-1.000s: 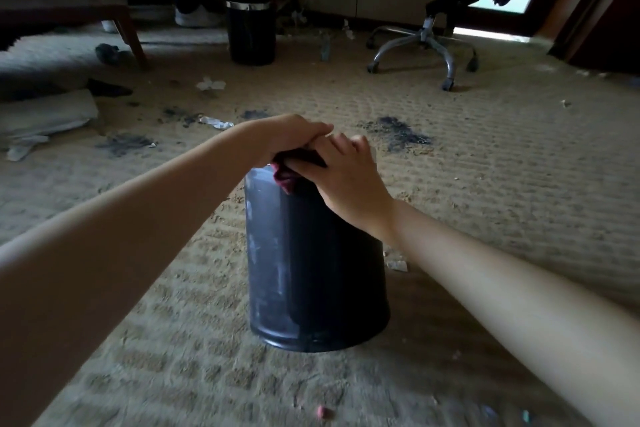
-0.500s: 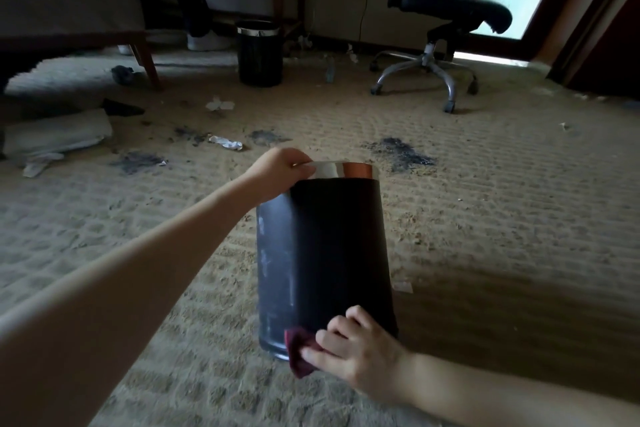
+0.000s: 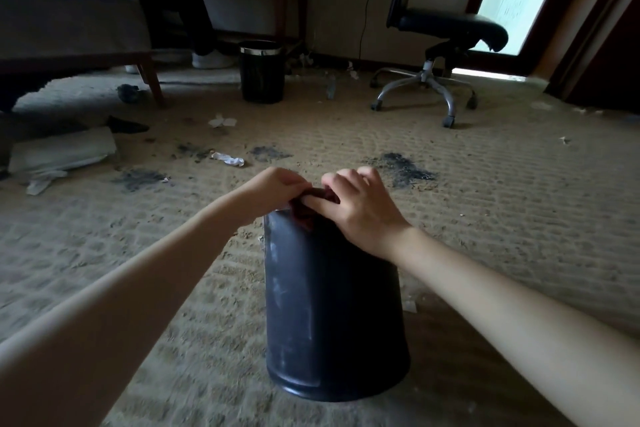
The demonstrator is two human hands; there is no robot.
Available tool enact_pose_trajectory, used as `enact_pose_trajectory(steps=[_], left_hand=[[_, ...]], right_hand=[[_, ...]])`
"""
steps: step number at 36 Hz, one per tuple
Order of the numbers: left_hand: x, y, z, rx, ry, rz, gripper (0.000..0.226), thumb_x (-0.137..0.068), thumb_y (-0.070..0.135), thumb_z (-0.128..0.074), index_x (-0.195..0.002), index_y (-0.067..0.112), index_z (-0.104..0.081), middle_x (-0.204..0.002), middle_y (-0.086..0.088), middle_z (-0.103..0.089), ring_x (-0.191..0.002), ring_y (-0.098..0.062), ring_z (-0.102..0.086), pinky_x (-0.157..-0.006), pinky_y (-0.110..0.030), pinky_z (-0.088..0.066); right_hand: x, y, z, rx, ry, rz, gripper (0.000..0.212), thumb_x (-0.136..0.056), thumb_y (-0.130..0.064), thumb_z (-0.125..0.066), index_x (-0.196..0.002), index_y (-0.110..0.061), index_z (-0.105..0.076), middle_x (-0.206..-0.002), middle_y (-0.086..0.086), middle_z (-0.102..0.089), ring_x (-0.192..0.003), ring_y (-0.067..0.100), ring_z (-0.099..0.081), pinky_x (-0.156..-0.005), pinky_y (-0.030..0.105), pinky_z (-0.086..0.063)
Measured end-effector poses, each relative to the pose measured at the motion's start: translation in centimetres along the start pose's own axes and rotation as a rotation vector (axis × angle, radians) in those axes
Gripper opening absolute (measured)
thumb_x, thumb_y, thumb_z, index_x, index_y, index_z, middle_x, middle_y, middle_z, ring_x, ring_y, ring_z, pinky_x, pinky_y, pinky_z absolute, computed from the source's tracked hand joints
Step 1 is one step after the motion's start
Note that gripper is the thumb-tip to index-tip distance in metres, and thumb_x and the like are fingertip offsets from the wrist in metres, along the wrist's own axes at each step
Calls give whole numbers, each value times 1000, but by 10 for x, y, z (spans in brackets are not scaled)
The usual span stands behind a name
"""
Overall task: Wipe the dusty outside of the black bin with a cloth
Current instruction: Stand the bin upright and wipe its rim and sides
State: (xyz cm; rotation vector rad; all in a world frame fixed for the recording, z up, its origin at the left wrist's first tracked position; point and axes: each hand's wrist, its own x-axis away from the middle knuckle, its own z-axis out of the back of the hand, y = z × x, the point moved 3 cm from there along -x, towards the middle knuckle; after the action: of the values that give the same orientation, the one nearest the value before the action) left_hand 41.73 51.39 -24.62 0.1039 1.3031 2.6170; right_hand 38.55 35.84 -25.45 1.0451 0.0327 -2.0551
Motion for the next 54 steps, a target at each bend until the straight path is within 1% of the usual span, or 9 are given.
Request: enact_pose_trajectory(steps=[7,13,16,21,25,29,37,45,54], left_hand=[[0,-1,-6,-51,10,7,32,-89,27,-59,-82,-3,-67,-70,-9,-59,-67,-17,-50,-67,-28,-40],[5,6,-17,-64,130,-54,31,-92,21,-55,-82,-6,-65,-72,-14,-58,-65,-17,-48,-57,-20,-38],[9,9,-21,-43,111,-103,28,-91,19,-55,-86,-7,-65,-82,-22,-64,-73,-20,-53,-72,-30,-45],[7,0,-26,-100,-1,-28,54,-81,53,-58,-75,0,-63,-62,-6,-51,-56,-15,-45,-55,-23,-36],[6,-3,-31,-167,-10,28,60,-78,63,-53,-64,4,-52,-54,-2,-36,-46,-12,-32,-45,-22,-25],[1,2,-26,-163,30,11,55,-82,57,-57,-54,14,-35,-49,1,-32,-43,-11,-29,-44,-24,-21],[6,5,-24,-26,69,-52,24,-92,22,-55,-94,3,-69,-91,-15,-69,-82,-27,-63,-77,-34,-50],[1,19,-30,-1,37,-62,22,-93,11,-50,-96,-1,-68,-86,-18,-66,-75,-24,-57,-67,-29,-47],[-7,29,-43,-186,36,-72,29,-94,26,-52,-100,3,-68,-95,-12,-67,-82,-20,-58,-69,-25,-39]], right_hand=[[19,-30,6,-4,-118,-95,31,-85,-30,-55,-113,-21,-66,-102,7,-62,-87,26,-50,-72,37,-34],[70,-80,1,-14,-271,83,34,-78,-14,-54,-112,-14,-62,-97,5,-52,-84,25,-44,-75,39,-32],[116,-116,3,-37,-358,252,33,-82,-17,-44,-108,-17,-64,-95,2,-51,-83,21,-43,-80,40,-33],[168,-137,13,-23,-429,285,40,-96,-11,-27,-104,-26,-62,-85,-6,-48,-74,14,-46,-87,37,-38],[171,-119,16,50,-377,366,49,-98,-13,-17,-103,-32,-62,-89,-7,-44,-78,10,-43,-91,36,-36],[138,-85,21,-27,-237,324,27,-95,-13,-39,-108,-21,-61,-85,-1,-54,-74,17,-49,-80,37,-39],[52,1,14,77,-61,-28,37,-80,-11,-67,-116,-21,-64,-89,8,-61,-79,27,-53,-74,39,-34],[35,1,14,55,-12,-133,24,-83,-15,-64,-106,-16,-70,-88,8,-62,-80,25,-47,-71,36,-30],[102,-57,17,30,-312,77,19,-87,-16,-53,-101,-14,-65,-81,4,-55,-72,25,-47,-70,38,-33]])
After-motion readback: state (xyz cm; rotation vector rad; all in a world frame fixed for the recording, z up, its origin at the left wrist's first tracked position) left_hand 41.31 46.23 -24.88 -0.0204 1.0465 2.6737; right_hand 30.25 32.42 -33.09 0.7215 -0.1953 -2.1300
